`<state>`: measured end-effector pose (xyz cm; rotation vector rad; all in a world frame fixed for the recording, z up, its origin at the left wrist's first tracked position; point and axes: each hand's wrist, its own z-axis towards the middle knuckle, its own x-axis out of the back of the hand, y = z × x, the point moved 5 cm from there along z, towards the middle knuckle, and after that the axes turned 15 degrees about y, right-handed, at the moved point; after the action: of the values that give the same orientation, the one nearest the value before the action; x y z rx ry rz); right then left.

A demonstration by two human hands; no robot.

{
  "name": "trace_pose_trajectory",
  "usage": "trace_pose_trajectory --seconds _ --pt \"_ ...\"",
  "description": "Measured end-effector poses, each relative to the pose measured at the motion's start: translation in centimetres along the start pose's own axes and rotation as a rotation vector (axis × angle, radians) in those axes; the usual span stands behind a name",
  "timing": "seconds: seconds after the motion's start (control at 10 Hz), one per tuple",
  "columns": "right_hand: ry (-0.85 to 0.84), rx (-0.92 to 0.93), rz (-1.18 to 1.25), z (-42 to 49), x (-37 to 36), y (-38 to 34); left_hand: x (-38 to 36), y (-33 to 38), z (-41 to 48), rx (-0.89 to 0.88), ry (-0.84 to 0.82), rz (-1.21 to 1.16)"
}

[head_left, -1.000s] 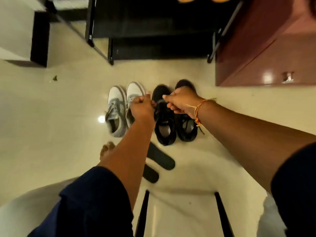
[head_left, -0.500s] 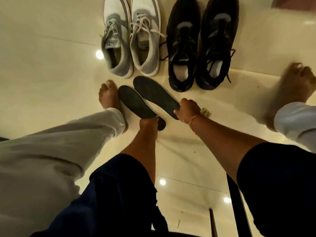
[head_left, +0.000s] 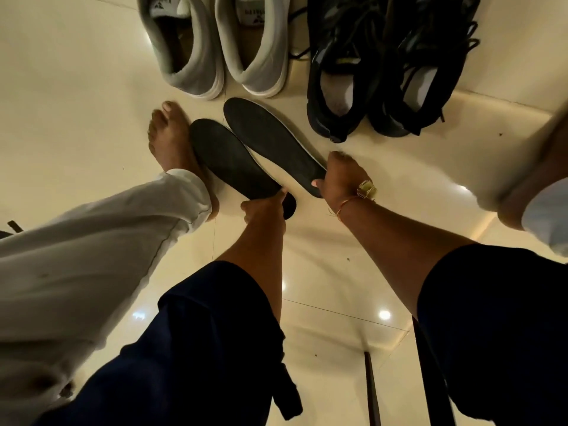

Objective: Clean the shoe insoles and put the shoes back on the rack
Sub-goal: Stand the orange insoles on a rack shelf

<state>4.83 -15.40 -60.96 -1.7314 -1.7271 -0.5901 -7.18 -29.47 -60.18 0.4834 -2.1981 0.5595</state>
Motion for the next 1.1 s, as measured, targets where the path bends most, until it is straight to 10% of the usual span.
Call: trace_pose_trajectory --seconds 0.3,0.4,0.5,0.6,0.7,1.1 --pt "-0.159 0.161 0.153 -6.3 8.6 -1.1 7.0 -0.1 -12.0 0.273 -0.212 -0.681" --pt "-0.084 0.177 0.258 -9.5 14.3 -1.3 10.9 -0.9 -16.9 0.215 -0.229 -0.847" --pt "-0.056 0.133 0.442 -12.2 19.2 -0.9 13.6 -0.4 -17.7 -0.130 0.087 -0.875" --pt "-0.045 0.022 0.742 -15.7 23.8 0.2 16.4 0.3 -24.0 -0.597 0.210 -0.053" --pt "-0.066 -0.104 1.068 -19.1 26.7 0.8 19.9 -0.3 -28.8 -0.251 -0.445 -0.907" --pt "0.180 0.090 1.731 -19.4 41.5 -4.1 31.7 13.4 -37.1 -0.767 -0.644 -1.120"
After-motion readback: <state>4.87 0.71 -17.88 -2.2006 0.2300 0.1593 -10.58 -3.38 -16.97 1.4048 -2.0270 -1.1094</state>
